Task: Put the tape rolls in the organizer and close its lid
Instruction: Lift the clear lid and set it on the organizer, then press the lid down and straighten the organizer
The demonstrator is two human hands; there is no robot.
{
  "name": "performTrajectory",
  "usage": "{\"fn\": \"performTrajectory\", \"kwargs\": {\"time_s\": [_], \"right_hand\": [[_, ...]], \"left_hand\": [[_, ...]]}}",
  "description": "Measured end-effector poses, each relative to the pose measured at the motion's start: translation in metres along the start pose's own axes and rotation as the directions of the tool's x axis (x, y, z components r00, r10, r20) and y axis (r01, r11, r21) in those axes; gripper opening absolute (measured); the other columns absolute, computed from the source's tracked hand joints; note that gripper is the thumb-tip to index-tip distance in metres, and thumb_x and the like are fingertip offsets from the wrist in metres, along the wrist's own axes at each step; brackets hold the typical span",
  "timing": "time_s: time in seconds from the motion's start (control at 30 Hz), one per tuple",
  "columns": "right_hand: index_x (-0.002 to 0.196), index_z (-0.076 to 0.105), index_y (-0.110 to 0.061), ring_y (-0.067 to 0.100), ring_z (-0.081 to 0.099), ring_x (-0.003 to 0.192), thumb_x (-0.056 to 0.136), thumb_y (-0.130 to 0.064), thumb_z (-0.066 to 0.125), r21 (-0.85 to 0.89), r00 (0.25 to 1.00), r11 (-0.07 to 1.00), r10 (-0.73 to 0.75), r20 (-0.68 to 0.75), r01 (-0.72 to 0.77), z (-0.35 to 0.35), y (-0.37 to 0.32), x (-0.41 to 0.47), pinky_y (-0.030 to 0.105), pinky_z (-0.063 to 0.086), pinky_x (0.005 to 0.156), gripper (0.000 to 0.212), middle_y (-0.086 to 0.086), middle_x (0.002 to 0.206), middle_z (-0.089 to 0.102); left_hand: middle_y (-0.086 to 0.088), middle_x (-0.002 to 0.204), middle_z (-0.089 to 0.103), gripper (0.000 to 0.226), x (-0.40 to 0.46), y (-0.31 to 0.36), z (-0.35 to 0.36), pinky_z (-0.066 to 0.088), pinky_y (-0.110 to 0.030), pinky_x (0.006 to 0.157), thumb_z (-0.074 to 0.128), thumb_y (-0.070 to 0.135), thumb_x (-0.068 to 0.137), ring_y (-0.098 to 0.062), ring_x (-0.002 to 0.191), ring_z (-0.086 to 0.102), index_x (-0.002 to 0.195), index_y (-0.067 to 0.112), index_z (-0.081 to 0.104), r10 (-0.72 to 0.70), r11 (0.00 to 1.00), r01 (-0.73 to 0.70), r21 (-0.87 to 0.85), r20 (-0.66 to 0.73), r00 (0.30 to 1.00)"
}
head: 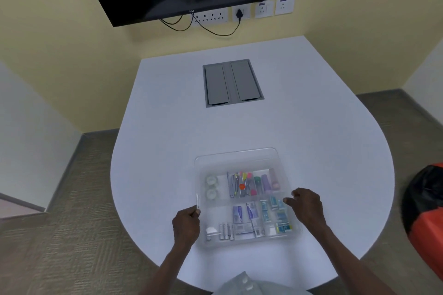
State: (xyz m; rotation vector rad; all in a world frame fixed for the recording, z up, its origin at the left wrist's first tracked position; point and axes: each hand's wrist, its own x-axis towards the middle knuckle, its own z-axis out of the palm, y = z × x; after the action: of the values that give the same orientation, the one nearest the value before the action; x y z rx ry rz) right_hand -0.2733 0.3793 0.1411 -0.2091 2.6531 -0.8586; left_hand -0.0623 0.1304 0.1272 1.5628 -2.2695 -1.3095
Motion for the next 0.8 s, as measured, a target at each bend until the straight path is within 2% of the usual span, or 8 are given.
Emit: {"fn": "performTrajectory", "kwargs": {"time_s": [0.1, 0.17, 0.27, 0.43, 0.57, 0.63, 0.7, 0.8], "right_hand": [[0.049, 0.042, -0.02, 0.026, 0.049, 0.063, 0.075, -0.023, 0.08, -0.038, 1.0, 0.999, 0.004, 0.026, -0.003, 0.002, 0.006, 0.0, 0.027, 0.033, 0.053, 0.046, -0.004, 0.055, 0.047], [0.046, 0.029, -0.021, 0.023, 0.041, 0.06, 0.075, -0.021, 0.079, -0.059, 0.999, 0.998, -0.011, 0.033, 0.013, 0.004, 0.009, 0.0, 0.028, 0.028, 0.052, 0.057, -0.006, 0.052, 0.038], [0.046, 0.031, -0.023, 0.023, 0.044, 0.063, 0.076, -0.02, 0.078, -0.053, 0.999, 0.998, -0.012, 0.043, 0.014, 0.004, 0.012, 0.001, 0.027, 0.029, 0.059, 0.056, -0.001, 0.056, 0.045], [0.048, 0.034, -0.013, 0.028, 0.04, 0.059, 0.077, -0.017, 0.077, -0.076, 0.999, 0.997, -0.01, 0.038, 0.013, 0.004, 0.013, 0.0, 0.029, 0.025, 0.053, 0.052, 0.005, 0.051, 0.04], [0.058, 0.057, -0.012, 0.035, 0.062, 0.079, 0.08, -0.019, 0.075, -0.061, 0.997, 0.998, 0.036, 0.069, -0.032, 0.005, 0.016, -0.003, 0.024, 0.034, 0.066, 0.029, 0.015, 0.077, 0.065], [0.083, 0.072, -0.007, 0.034, 0.066, 0.092, 0.081, -0.022, 0.075, -0.071, 0.996, 0.996, 0.053, 0.071, -0.048, 0.005, 0.016, -0.006, 0.025, 0.04, 0.07, 0.016, 0.013, 0.096, 0.072], [0.104, 0.072, -0.009, 0.032, 0.066, 0.103, 0.082, -0.026, 0.075, -0.079, 0.995, 0.995, 0.07, 0.067, -0.065, 0.006, 0.017, -0.007, 0.03, 0.047, 0.08, 0.028, 0.01, 0.11, 0.072], [0.107, 0.072, -0.013, 0.03, 0.065, 0.107, 0.083, -0.025, 0.073, -0.08, 0.993, 0.992, 0.104, 0.057, -0.099, 0.003, 0.014, -0.007, 0.032, 0.049, 0.087, 0.027, 0.007, 0.117, 0.07]], "left_hand": [[-0.015, 0.096, 0.075, 0.027, -0.004, -0.001, 0.004, 0.046, -0.026, 0.077, 0.053, 0.015, 0.101, -0.032, 0.098, 0.069, 0.1, 0.004, 0.078, -0.024, 0.998, 0.023, 0.061, 0.018, 1.0], [-0.016, 0.105, 0.075, 0.027, -0.007, 0.0, 0.005, 0.046, -0.028, 0.079, 0.052, 0.014, 0.1, -0.032, 0.105, 0.069, 0.108, 0.007, 0.078, -0.025, 0.994, 0.024, 0.11, 0.006, 1.0], [-0.013, 0.102, 0.075, 0.027, -0.009, 0.002, 0.006, 0.047, -0.028, 0.076, 0.053, 0.013, 0.099, -0.029, 0.101, 0.069, 0.107, 0.01, 0.078, -0.018, 0.986, 0.018, 0.169, -0.002, 1.0], [-0.013, 0.131, 0.067, 0.032, -0.014, 0.002, 0.009, 0.045, -0.03, 0.103, 0.053, 0.009, 0.099, -0.027, 0.128, 0.06, 0.125, 0.006, 0.07, -0.053, 0.988, 0.055, 0.143, -0.02, 0.998], [-0.015, 0.135, 0.065, 0.033, -0.019, -0.004, 0.012, 0.043, -0.033, 0.108, 0.053, 0.007, 0.099, -0.029, 0.131, 0.058, 0.129, 0.003, 0.066, -0.089, 0.992, 0.091, 0.09, -0.023, 0.996], [-0.016, 0.134, 0.066, 0.033, -0.021, -0.007, 0.011, 0.043, -0.034, 0.11, 0.053, 0.01, 0.1, -0.029, 0.13, 0.059, 0.13, 0.003, 0.066, -0.08, 0.992, 0.08, 0.097, -0.003, 0.997], [-0.015, 0.133, 0.067, 0.034, -0.022, -0.01, 0.01, 0.042, -0.033, 0.109, 0.053, 0.013, 0.101, -0.029, 0.13, 0.059, 0.131, 0.004, 0.065, -0.063, 0.991, 0.06, 0.117, 0.019, 0.998], [-0.012, 0.128, 0.07, 0.037, -0.024, -0.012, 0.008, 0.042, -0.032, 0.107, 0.054, 0.015, 0.101, -0.027, 0.127, 0.061, 0.136, 0.007, 0.062, -0.06, 0.99, 0.053, 0.128, 0.049, 0.997]]}}
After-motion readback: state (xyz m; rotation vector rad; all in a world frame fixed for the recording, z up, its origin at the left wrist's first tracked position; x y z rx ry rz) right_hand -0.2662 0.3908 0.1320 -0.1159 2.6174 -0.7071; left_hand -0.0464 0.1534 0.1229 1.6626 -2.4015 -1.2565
